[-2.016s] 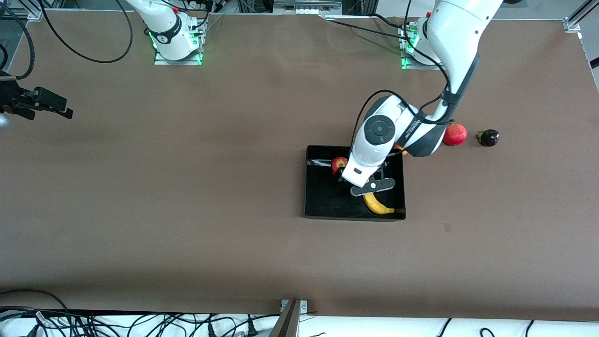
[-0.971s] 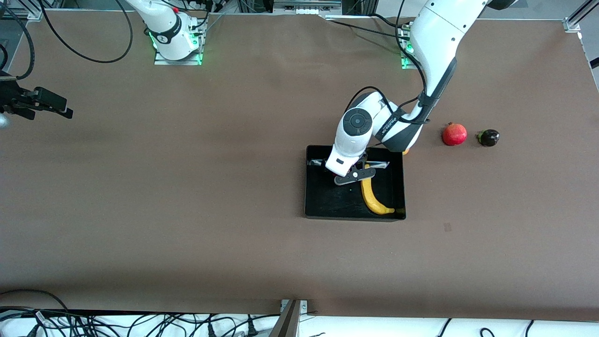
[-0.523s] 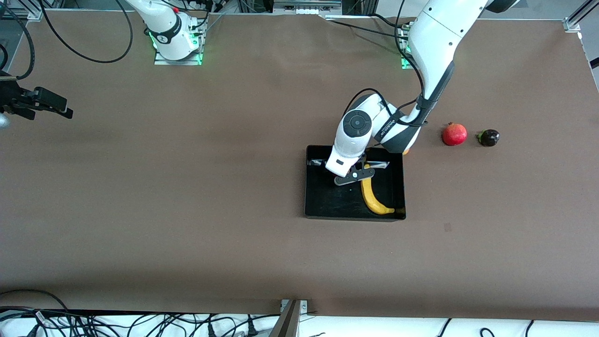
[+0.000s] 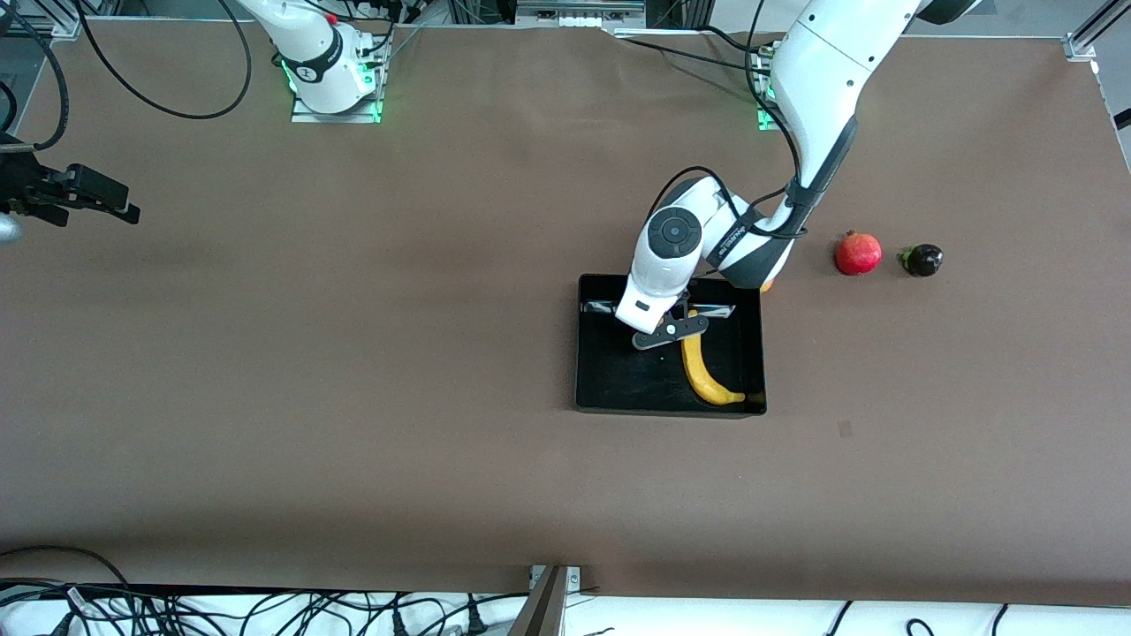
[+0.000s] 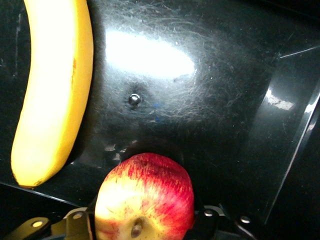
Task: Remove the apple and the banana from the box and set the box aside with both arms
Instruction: 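Close the left gripper around the red apple, then lift the red apple out of the tray and carry it beside, then lower the red apple onto the table and open the left gripper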
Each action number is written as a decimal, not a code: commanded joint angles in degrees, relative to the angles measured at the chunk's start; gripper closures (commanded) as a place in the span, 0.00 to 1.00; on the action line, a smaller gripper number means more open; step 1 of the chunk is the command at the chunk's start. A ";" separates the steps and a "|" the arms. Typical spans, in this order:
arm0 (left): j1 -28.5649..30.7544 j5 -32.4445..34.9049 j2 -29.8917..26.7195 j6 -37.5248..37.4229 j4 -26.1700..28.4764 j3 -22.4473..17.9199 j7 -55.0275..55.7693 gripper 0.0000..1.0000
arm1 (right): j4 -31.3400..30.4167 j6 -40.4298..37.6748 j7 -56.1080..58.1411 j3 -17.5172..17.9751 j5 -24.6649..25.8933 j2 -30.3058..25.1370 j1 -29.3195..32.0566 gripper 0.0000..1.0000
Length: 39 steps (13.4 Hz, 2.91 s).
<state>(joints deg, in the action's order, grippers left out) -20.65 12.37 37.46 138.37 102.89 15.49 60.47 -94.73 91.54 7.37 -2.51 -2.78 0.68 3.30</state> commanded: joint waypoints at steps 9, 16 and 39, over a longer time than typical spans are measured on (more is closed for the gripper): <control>2.54 -0.76 -7.83 -7.67 -0.33 1.20 0.80 1.00 | 1.13 -0.93 -0.17 -0.13 -0.12 0.38 -0.40 0.00; 9.03 -7.53 -15.39 -22.59 -3.67 1.21 -13.07 1.00 | 1.13 -0.93 -0.43 -0.13 -0.12 0.38 -0.40 0.00; 35.15 6.61 -4.25 3.65 9.08 2.61 -43.77 1.00 | 1.13 -1.02 -0.34 -0.13 -0.12 0.29 -0.84 0.00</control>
<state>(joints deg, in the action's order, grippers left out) 13.72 16.18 32.29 140.03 111.65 17.40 14.65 -94.72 91.53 7.37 -2.51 -2.78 0.68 2.80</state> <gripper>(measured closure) 0.348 0.000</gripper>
